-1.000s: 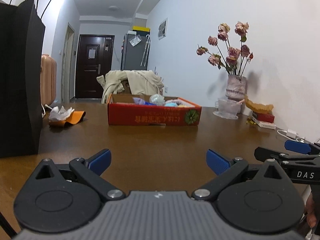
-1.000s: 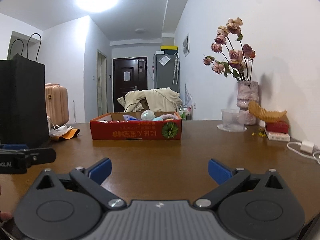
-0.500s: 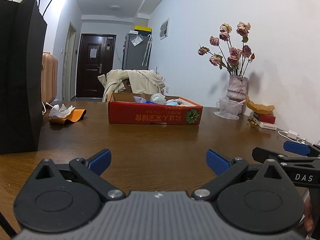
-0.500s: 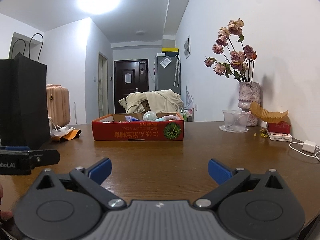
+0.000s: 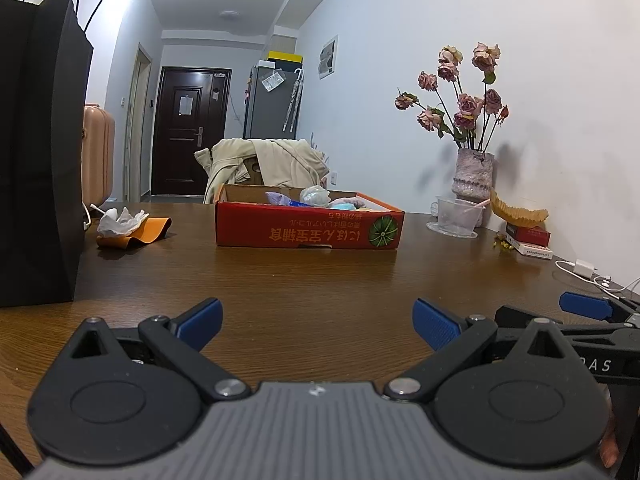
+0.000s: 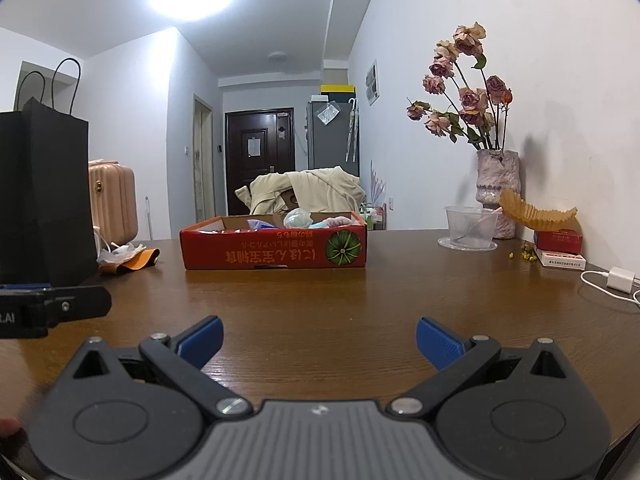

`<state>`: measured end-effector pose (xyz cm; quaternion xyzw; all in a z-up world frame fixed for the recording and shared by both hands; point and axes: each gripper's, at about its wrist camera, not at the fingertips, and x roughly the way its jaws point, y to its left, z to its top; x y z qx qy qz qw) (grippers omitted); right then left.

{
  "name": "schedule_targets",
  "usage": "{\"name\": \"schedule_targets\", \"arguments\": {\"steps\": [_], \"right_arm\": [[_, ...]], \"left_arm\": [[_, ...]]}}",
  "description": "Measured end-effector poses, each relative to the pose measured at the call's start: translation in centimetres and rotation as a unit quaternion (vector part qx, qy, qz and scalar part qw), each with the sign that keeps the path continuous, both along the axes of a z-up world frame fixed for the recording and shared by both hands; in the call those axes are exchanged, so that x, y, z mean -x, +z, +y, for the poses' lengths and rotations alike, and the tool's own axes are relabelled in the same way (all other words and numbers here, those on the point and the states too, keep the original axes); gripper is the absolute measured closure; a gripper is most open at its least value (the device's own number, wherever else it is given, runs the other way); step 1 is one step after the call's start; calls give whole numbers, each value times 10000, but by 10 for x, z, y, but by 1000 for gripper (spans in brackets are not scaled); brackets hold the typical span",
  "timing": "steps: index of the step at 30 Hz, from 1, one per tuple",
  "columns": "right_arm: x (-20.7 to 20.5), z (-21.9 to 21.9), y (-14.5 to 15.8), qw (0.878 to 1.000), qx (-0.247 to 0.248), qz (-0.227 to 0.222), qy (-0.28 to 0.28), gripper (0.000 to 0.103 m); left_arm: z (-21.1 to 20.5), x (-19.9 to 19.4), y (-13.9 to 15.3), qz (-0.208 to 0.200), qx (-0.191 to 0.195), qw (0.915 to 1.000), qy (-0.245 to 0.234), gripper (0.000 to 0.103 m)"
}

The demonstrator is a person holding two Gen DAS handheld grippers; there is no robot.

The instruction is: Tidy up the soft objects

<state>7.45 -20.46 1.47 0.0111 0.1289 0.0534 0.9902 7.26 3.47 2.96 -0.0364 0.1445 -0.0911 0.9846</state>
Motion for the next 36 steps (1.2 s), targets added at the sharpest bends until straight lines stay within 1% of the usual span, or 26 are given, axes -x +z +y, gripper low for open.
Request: {"name": "schedule_targets", "arguments": {"steps": [24, 36], "right_arm": [[-1, 2, -2, 10000, -6, -23, -14, 0], [2, 2, 1, 9999, -14, -154, -9, 0]], "left_arm": [[-1, 0, 2, -87, -52, 9999, 9, 0], [-1, 4, 5, -220, -96, 9997, -1, 0]]}}
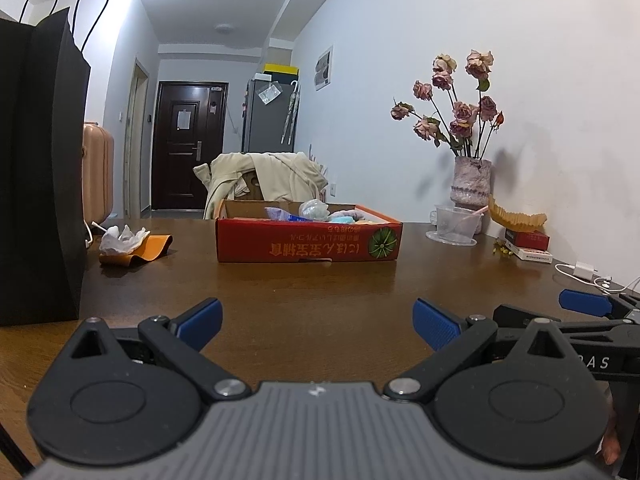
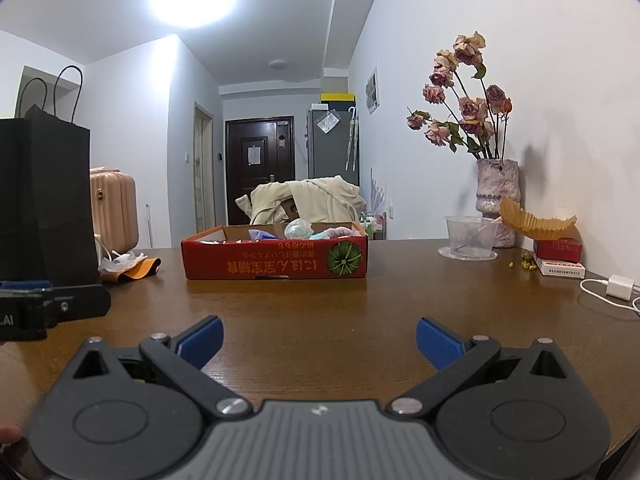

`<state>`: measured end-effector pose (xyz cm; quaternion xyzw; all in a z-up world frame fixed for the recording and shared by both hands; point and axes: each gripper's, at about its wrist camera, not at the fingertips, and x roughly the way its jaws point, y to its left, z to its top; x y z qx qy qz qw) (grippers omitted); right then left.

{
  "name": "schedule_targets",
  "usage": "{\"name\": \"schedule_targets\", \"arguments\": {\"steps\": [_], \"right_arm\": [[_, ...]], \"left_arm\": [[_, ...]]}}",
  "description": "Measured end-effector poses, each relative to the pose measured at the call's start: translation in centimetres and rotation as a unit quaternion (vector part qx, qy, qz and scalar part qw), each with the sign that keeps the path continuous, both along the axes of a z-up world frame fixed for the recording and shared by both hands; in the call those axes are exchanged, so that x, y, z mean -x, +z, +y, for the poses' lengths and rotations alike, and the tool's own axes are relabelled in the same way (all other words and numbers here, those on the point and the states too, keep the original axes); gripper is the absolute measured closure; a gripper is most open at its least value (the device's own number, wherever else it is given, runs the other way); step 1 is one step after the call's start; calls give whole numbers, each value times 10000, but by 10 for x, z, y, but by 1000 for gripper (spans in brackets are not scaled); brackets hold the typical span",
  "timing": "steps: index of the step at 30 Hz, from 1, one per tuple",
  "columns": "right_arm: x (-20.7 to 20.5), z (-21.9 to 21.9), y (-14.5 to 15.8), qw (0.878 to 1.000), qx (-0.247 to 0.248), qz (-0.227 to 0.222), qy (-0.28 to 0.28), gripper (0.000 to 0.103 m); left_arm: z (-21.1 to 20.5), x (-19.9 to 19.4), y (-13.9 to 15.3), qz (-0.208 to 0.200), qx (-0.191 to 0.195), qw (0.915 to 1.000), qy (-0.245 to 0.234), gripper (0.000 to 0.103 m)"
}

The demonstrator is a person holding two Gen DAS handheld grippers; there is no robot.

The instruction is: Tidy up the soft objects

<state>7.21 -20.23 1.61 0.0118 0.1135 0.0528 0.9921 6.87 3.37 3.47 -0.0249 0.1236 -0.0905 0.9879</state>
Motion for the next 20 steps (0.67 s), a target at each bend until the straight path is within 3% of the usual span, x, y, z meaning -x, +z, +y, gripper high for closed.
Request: {"name": "schedule_targets", "arguments": {"steps": [20], "right_arm": [[1, 1, 4, 10000, -8, -32, -5, 0]], "left_arm": [[1, 1, 1, 1, -44, 10000, 7, 0]]}}
